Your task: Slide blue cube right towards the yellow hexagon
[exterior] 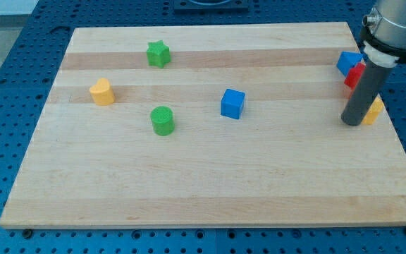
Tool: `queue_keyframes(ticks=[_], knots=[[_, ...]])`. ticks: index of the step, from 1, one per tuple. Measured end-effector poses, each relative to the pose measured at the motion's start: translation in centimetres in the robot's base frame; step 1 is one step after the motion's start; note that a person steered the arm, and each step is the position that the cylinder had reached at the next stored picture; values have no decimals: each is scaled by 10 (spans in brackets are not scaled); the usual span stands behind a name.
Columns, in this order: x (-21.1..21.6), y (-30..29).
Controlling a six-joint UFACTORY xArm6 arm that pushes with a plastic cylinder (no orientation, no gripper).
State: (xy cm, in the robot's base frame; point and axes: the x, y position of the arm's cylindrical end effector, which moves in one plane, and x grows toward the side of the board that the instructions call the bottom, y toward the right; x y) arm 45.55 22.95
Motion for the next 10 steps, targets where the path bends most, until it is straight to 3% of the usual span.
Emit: queue_keyframes(ticks=[5, 10], knots=[[-7, -65], [-23, -92]])
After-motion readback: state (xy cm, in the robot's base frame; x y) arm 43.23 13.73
